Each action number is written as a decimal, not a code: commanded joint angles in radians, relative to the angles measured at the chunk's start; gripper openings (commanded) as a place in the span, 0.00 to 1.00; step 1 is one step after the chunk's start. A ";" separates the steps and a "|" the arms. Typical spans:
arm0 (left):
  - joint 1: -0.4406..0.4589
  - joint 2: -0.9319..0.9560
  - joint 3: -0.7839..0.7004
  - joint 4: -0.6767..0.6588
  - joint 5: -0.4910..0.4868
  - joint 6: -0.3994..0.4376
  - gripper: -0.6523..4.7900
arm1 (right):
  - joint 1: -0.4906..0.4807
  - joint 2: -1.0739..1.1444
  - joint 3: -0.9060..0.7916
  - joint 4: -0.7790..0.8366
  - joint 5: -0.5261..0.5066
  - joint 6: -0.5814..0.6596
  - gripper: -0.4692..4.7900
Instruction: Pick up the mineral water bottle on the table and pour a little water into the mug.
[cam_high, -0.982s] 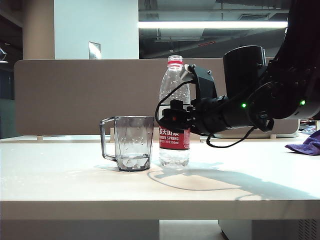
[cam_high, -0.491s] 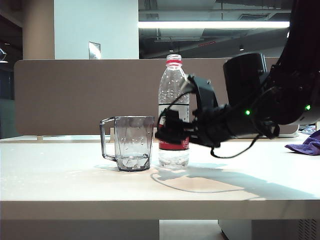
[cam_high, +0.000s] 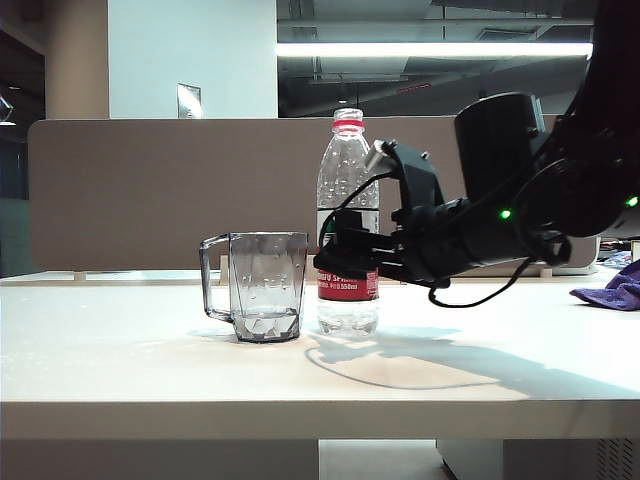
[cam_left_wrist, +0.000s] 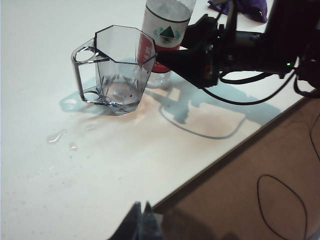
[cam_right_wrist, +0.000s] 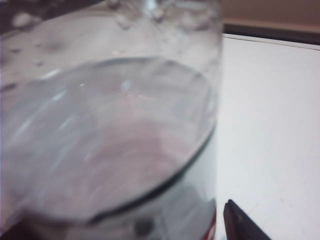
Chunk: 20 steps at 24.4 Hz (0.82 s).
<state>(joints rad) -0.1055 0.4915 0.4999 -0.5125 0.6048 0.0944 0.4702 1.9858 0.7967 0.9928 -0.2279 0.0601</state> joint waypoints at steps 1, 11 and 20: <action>0.000 -0.001 0.003 0.013 0.001 0.003 0.11 | 0.001 -0.038 -0.039 0.015 0.002 0.000 1.00; 0.000 -0.001 0.003 0.013 0.001 0.003 0.11 | 0.001 -0.479 -0.383 -0.074 0.039 0.000 0.52; 0.000 0.000 0.003 0.013 0.001 0.003 0.11 | 0.001 -1.015 -0.597 -0.468 0.054 0.000 0.08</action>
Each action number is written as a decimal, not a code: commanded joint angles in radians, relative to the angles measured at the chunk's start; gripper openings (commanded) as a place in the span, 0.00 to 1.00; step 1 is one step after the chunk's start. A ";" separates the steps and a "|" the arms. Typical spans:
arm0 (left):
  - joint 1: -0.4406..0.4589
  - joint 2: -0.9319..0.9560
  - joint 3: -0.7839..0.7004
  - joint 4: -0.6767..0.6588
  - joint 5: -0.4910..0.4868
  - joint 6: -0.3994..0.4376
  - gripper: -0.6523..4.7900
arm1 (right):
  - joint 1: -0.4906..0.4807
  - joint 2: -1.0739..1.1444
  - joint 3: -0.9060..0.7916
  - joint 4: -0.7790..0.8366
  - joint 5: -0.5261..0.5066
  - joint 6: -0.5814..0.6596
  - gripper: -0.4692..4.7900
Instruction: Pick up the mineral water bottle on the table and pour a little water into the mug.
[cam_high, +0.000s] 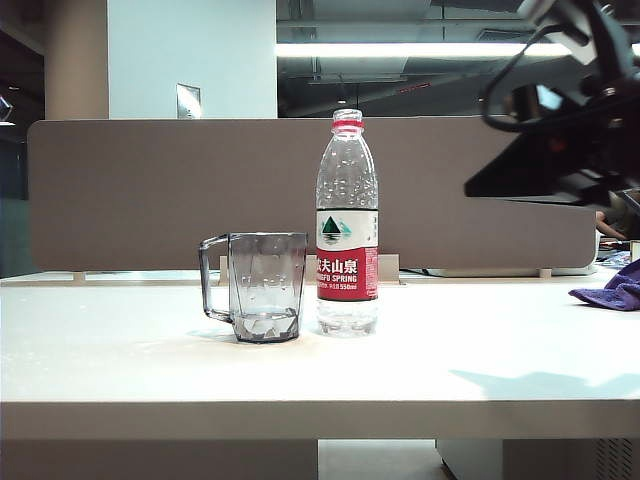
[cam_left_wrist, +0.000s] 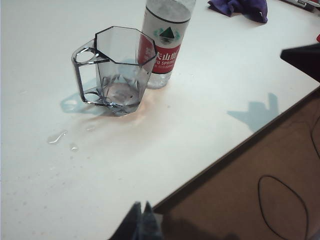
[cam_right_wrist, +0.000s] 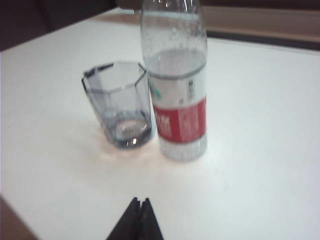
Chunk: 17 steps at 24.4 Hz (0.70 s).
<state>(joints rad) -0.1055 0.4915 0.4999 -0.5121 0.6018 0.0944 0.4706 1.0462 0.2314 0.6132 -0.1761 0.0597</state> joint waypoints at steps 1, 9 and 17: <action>0.000 -0.001 0.003 0.012 0.004 0.003 0.11 | 0.001 -0.126 -0.051 -0.114 0.002 0.000 0.08; 0.000 0.000 0.003 0.012 0.004 0.003 0.11 | 0.000 -0.349 -0.175 -0.225 0.056 0.021 0.08; 0.000 0.000 0.003 0.012 0.004 0.003 0.11 | 0.000 -0.513 -0.231 -0.449 0.133 0.022 0.08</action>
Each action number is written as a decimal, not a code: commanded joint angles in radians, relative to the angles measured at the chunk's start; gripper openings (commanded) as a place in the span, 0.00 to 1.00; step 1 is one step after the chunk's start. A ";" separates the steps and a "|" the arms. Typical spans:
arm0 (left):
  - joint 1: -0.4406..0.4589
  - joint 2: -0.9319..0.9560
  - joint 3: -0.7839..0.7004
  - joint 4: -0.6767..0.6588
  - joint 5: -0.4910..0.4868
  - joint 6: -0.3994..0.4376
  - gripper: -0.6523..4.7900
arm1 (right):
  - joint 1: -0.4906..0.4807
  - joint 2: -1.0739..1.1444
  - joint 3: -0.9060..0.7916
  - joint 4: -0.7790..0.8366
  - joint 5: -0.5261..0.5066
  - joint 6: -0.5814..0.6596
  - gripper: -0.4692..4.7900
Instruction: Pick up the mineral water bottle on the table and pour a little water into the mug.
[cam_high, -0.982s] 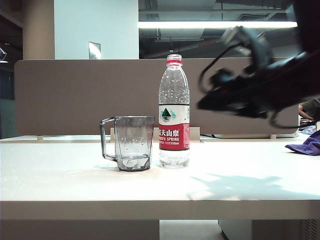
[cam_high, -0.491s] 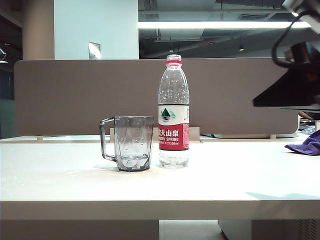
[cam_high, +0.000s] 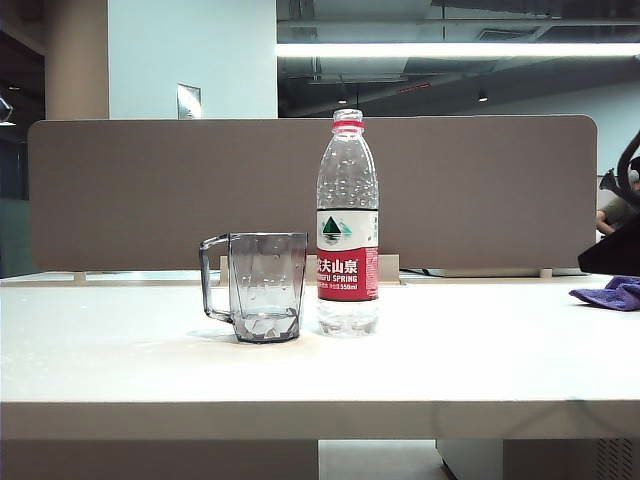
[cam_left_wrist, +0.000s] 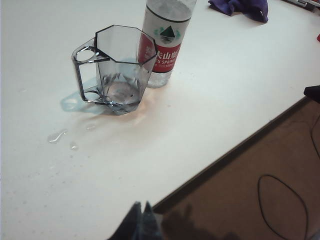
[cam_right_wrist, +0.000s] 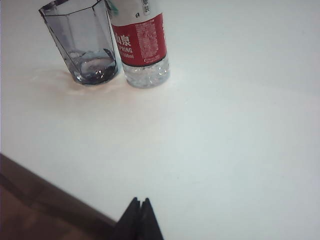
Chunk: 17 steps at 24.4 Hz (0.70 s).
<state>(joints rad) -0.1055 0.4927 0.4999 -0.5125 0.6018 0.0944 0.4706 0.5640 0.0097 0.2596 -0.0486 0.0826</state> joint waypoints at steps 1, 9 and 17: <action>0.000 -0.001 0.003 0.013 0.004 0.003 0.11 | 0.000 -0.053 -0.009 -0.150 0.005 0.000 0.08; 0.000 -0.001 0.003 0.013 0.004 0.003 0.11 | -0.040 -0.148 -0.009 -0.283 -0.009 0.015 0.08; 0.000 -0.001 0.003 0.013 0.004 0.003 0.11 | -0.294 -0.156 -0.009 -0.281 -0.024 0.143 0.08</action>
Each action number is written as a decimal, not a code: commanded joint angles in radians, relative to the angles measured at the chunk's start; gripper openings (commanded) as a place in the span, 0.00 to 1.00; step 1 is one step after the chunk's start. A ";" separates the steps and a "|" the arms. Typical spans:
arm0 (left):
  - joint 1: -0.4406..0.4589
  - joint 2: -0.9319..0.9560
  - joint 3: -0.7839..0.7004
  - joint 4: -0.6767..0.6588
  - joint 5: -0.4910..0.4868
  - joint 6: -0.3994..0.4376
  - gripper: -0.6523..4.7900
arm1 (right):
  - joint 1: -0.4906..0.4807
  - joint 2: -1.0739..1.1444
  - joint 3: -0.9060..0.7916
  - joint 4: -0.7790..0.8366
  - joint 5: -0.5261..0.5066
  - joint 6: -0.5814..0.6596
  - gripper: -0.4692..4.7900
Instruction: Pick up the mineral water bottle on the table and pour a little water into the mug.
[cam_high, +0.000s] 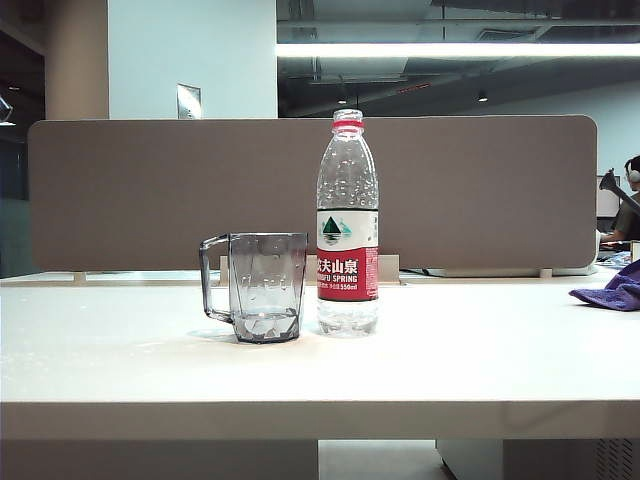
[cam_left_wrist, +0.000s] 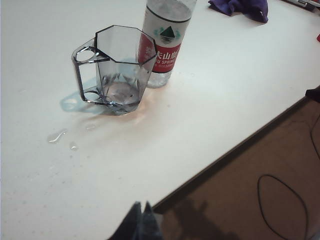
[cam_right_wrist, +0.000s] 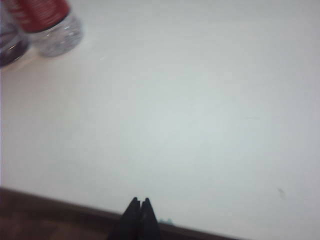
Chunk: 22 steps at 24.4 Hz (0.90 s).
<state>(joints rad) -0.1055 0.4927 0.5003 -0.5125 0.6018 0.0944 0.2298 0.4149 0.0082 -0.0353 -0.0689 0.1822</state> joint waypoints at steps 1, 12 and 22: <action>0.000 -0.001 0.003 0.013 0.004 0.003 0.11 | -0.072 -0.014 -0.008 0.011 -0.003 0.055 0.08; 0.000 -0.002 0.003 0.013 0.004 0.003 0.11 | -0.086 -0.263 -0.004 0.008 0.007 0.053 0.08; 0.000 -0.002 0.003 0.013 0.004 0.003 0.11 | -0.133 -0.356 -0.004 -0.113 0.009 -0.061 0.08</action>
<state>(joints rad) -0.1055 0.4919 0.4999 -0.5125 0.6018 0.0944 0.1070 0.0689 0.0086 -0.0853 -0.0635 0.1600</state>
